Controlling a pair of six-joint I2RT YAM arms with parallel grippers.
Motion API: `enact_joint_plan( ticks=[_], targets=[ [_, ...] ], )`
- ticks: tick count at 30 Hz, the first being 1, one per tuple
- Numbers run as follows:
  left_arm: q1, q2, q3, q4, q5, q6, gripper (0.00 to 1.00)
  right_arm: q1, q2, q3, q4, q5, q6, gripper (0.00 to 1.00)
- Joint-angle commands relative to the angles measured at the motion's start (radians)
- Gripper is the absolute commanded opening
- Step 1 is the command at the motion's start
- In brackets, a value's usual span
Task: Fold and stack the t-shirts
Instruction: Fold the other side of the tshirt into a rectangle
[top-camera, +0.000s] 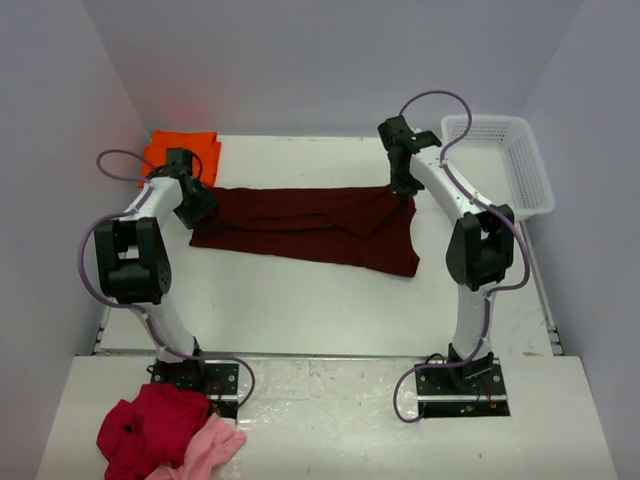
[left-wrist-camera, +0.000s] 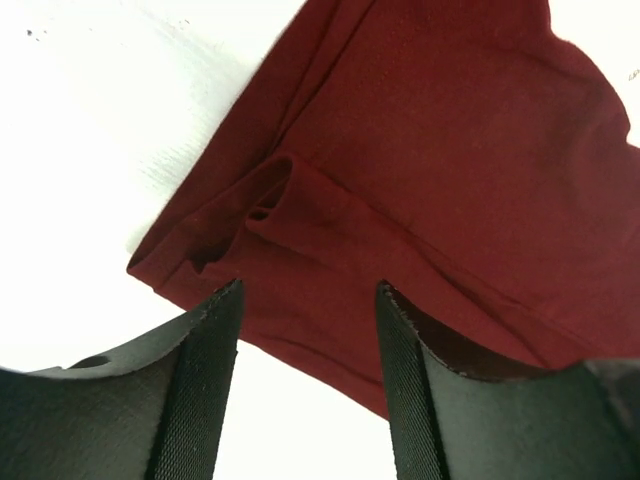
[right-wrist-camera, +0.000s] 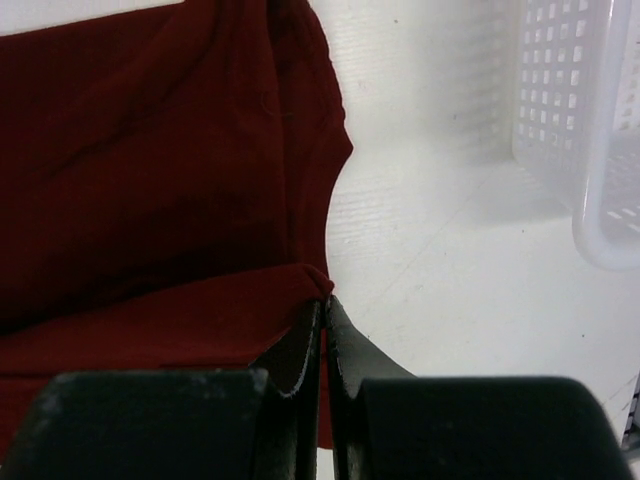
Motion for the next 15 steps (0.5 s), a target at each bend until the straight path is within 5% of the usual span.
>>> enact_joint_plan(
  ticks=[1, 4, 8, 12, 15],
  targets=[
    [-0.001, -0.031, 0.01, 0.035, -0.054, -0.031, 0.57, -0.018, 0.022, 0.064, 0.01, -0.017, -0.021, 0.0],
    [-0.001, -0.035, 0.022, 0.032, -0.075, -0.023, 0.6, -0.03, 0.054, 0.11, 0.01, -0.037, -0.025, 0.0],
    [-0.013, -0.081, 0.01, 0.038, -0.129, -0.032, 0.88, -0.047, 0.098, 0.158, 0.013, -0.07, -0.03, 0.0],
    [-0.044, -0.139, -0.019, 0.076, -0.161, -0.005, 0.98, -0.079, 0.161, 0.241, 0.013, -0.131, -0.042, 0.0],
    [-0.084, -0.179, -0.029, 0.084, -0.143, 0.038, 0.97, -0.105, 0.204, 0.3, 0.041, -0.148, -0.051, 0.28]
  ],
)
